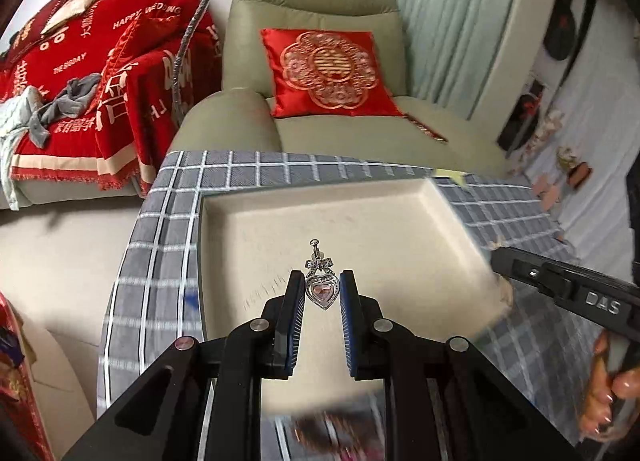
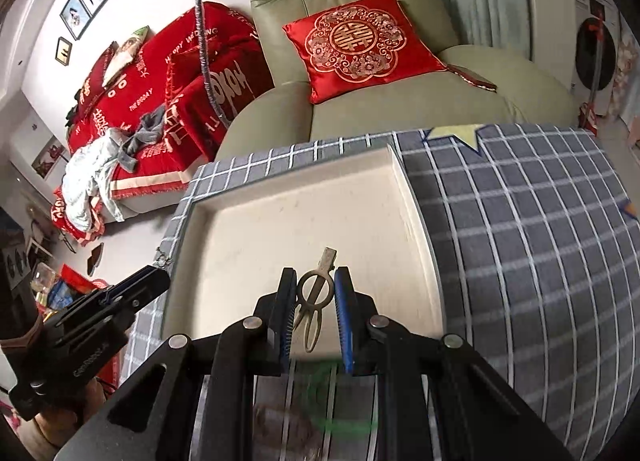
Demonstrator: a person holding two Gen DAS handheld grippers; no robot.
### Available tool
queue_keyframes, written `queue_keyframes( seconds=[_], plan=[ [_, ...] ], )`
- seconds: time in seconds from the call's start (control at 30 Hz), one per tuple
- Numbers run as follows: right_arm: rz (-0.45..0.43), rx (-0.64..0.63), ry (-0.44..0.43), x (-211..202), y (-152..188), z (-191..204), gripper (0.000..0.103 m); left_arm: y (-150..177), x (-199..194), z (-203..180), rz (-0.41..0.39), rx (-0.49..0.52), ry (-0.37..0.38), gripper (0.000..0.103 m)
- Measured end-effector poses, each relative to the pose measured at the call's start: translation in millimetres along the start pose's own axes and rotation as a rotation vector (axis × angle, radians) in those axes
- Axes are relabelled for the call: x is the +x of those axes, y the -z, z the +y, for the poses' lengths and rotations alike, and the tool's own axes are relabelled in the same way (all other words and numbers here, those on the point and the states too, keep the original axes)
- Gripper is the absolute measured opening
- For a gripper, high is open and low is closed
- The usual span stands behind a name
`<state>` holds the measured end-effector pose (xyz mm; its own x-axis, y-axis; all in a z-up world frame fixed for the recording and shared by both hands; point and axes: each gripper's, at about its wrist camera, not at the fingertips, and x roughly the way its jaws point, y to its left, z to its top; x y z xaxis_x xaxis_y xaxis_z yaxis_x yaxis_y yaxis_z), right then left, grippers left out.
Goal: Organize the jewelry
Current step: 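Carry both items into the white tray and open both tools to release them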
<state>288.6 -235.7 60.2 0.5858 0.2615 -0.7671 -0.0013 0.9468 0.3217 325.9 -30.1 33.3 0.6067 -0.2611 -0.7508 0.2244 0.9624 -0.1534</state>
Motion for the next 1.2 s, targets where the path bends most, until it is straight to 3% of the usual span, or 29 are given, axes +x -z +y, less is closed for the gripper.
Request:
queue_keyframes(
  seconds=[0.3, 0.5, 0.77, 0.8, 0.83, 0.87, 0.93, 1.1, 1.2],
  plan=[
    [0.058, 0.016, 0.034, 77, -33, -16, 0.021, -12, 77, 7, 0.066, 0.011, -0.097, 0.032],
    [0.101, 0.027, 0.044, 111, -35, -22, 0.021, -12, 98, 9, 0.121, 0.006, -0.114, 0.032],
    [0.114, -0.020, 0.086, 121, -29, -16, 0.022, -13, 103, 4, 0.148, 0.033, -0.165, 0.033],
    [0.116, -0.027, 0.088, 121, -28, -15, 0.024, -13, 104, 2, 0.148, 0.041, -0.173, 0.033],
    [0.117, -0.027, 0.082, 121, -28, -15, 0.033, -13, 103, 1, 0.147, 0.047, -0.179, 0.033],
    [0.116, -0.022, 0.076, 120, -28, -15, 0.049, -13, 103, 1, 0.146, 0.051, -0.183, 0.033],
    [0.113, 0.002, 0.060, 117, -28, -17, 0.061, -11, 102, -1, 0.144, 0.058, -0.188, 0.033],
    [0.082, 0.088, -0.020, 99, -31, -23, 0.063, -12, 99, 0, 0.144, 0.047, -0.172, 0.033],
    [0.055, 0.104, -0.038, 82, -33, -25, 0.069, -13, 97, 0, 0.138, 0.043, -0.164, 0.033]
  ],
)
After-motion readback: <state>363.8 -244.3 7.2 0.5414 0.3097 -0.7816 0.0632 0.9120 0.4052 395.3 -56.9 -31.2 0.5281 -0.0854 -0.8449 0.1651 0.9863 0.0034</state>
